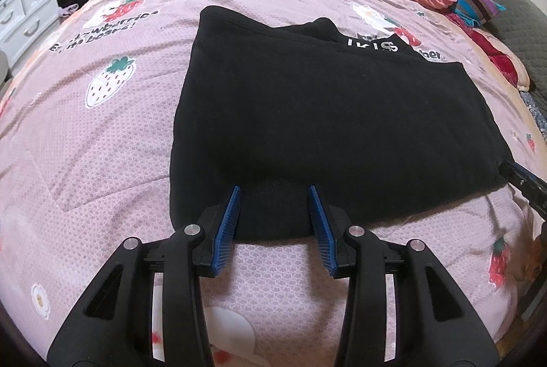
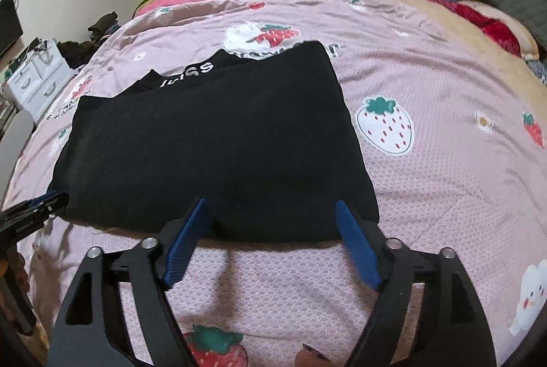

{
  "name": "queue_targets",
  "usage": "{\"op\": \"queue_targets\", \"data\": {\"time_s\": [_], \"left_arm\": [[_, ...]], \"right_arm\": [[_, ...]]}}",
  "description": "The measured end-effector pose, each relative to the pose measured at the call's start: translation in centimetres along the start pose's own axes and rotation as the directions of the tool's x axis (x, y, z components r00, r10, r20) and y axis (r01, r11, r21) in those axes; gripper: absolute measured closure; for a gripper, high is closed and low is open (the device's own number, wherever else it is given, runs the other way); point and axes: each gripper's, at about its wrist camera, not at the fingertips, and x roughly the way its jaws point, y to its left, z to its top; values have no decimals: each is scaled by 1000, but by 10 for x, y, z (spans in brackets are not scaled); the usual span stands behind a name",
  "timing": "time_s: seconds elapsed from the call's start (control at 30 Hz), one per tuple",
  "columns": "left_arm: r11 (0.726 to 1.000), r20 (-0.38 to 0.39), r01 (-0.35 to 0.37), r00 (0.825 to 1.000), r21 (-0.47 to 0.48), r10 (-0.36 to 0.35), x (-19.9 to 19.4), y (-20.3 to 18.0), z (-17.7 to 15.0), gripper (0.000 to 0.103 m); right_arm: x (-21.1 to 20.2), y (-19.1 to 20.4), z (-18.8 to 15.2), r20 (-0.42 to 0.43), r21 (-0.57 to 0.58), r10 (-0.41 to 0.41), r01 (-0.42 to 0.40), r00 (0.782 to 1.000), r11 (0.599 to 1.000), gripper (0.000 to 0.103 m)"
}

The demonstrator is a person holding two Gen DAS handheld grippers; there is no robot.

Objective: Fold small clothes

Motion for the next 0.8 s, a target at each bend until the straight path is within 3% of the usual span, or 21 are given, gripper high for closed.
{"op": "queue_targets", "data": {"time_s": [0.27, 0.37, 0.63, 0.8], "left_arm": [[1000, 1, 10, 1000, -2, -10, -7, -4, -1, 61], [1000, 1, 26, 1000, -8, -26, -11, -6, -3, 49], [1000, 45, 23, 999, 3, -23, -31, -17, -2, 13], [1000, 71, 10, 997, 14, -11, -42, -20, 1, 9]], "right_arm": [[-13, 7, -2, 58, -29, -5, 7, 998, 1000, 6], [-18, 12, -4, 77, -55, -45, 49, 996, 997, 5], [-34, 10, -7, 147, -37, -61, 67, 987, 997, 5], [-42, 8, -7, 174, -21, -59, 64, 983, 998, 4]]}}
